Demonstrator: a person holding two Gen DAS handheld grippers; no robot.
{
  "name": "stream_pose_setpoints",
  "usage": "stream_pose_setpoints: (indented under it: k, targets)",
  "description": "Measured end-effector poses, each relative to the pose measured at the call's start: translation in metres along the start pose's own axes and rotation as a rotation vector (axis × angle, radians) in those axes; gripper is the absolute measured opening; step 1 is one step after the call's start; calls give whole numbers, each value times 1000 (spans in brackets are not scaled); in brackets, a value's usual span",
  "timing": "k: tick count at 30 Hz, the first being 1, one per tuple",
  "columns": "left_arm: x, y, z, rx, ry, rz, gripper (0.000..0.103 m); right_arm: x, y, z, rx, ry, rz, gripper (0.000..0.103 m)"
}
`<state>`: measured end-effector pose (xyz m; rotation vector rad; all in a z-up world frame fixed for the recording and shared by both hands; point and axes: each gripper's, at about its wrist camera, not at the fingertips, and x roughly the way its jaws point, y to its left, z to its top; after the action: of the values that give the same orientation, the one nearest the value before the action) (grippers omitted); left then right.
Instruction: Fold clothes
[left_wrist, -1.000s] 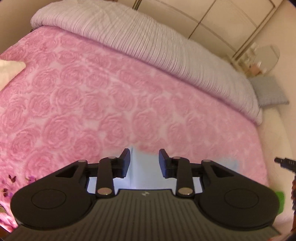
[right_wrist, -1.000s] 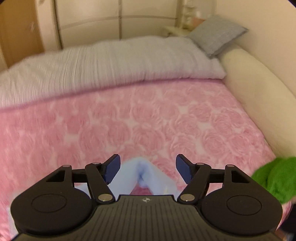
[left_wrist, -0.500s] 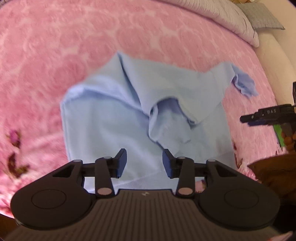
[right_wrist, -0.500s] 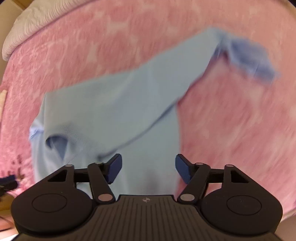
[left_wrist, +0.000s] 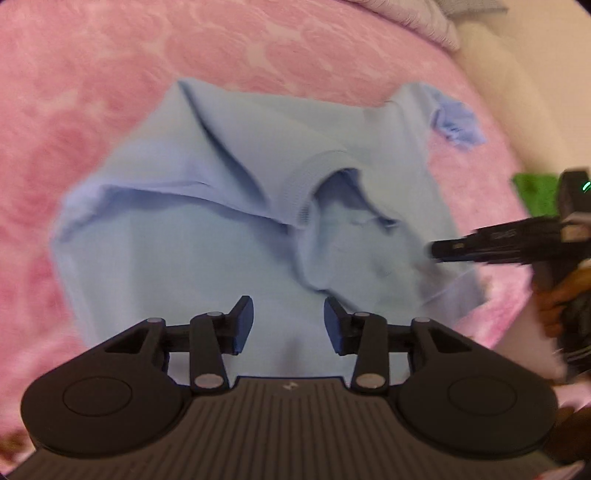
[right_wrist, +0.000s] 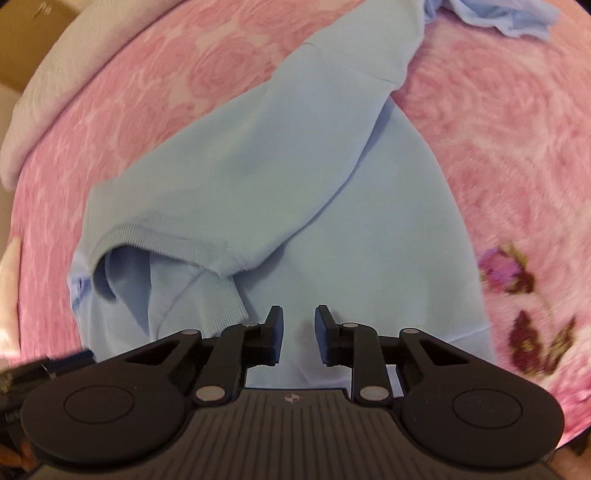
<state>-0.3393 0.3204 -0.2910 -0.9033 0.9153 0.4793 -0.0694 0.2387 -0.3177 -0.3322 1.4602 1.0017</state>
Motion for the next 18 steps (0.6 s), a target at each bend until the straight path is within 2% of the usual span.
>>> stream_pose_setpoints:
  k: [3, 5, 8, 10, 11, 12, 14, 16, 18]
  targets:
    - [18, 6, -8, -175, -28, -107, 45, 6, -4, 4, 10, -13, 33, 30]
    - [32, 10, -14, -300, -62, -137, 45, 13, -8, 9, -11, 6, 46, 31]
    - [54, 13, -19, -417, -97, -100, 43, 23, -8, 17, -70, 6, 72, 31]
    - [65, 14, -19, -464, -126, -97, 34, 30, -5, 20, -113, 12, 73, 31]
    - [66, 14, -17, -478, -141, -114, 18, 34, -4, 22, -135, 21, 74, 31]
    - [68, 14, -15, -490, -157, -130, 8, 38, -2, 25, -157, 34, 74, 31]
    - [58, 9, -5, -434, -195, -97, 2, 45, 8, 34, -224, 45, 76, 30]
    - [26, 7, 21, -301, -288, 4, 2, 49, 22, 47, -299, 43, 73, 28]
    - [-6, 5, 48, -167, -380, 105, 2, 43, 41, 69, -357, -35, 94, 26]
